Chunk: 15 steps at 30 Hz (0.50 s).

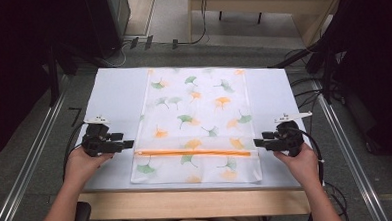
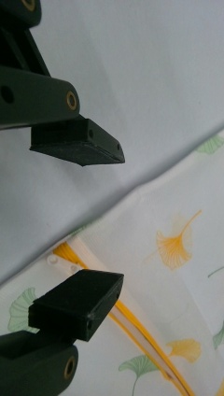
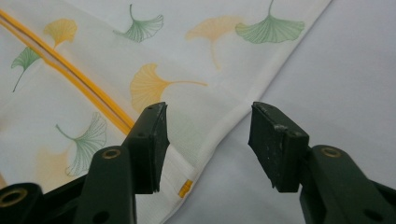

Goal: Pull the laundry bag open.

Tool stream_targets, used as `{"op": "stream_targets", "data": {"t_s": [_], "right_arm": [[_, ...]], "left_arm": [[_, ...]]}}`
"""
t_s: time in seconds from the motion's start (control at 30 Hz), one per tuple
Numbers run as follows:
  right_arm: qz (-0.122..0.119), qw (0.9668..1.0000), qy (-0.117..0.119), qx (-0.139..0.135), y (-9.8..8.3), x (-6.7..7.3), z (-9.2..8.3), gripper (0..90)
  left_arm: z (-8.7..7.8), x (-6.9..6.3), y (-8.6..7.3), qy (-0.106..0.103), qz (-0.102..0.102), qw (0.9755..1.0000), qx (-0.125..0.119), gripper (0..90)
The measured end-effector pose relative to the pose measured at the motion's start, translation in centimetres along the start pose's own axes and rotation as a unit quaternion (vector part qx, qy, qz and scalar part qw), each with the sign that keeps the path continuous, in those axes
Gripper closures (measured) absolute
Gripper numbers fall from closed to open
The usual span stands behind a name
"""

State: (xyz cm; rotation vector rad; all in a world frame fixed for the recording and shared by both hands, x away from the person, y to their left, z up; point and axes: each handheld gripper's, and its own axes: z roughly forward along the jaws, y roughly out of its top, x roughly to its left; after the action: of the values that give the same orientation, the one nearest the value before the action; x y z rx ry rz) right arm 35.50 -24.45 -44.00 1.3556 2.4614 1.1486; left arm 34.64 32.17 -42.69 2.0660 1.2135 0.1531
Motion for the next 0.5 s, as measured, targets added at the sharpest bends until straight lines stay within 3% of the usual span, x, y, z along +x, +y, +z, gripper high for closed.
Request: {"op": "stream_targets", "data": {"t_s": [0.2, 0.4, 0.5], "right_arm": [[0.008, 0.9997, -0.011, -0.019, -0.2, -0.9, -0.6, 43.9], [0.018, 0.9989, -0.029, -0.032, -0.4, -1.8, -0.9, 36.5], [0.046, 0.9972, -0.043, -0.039, -0.5, -2.6, -0.8, 33.6]], "left_arm": [[-0.4, 0.8, -0.2, 0.024, -0.014, 0.9996, -0.006, 36.4], [-0.8, 1.4, -0.5, 0.031, -0.024, 0.9991, -0.012, 36.1], [-1.0, 1.8, -0.6, 0.036, -0.031, 0.9988, -0.013, 35.8]]}}
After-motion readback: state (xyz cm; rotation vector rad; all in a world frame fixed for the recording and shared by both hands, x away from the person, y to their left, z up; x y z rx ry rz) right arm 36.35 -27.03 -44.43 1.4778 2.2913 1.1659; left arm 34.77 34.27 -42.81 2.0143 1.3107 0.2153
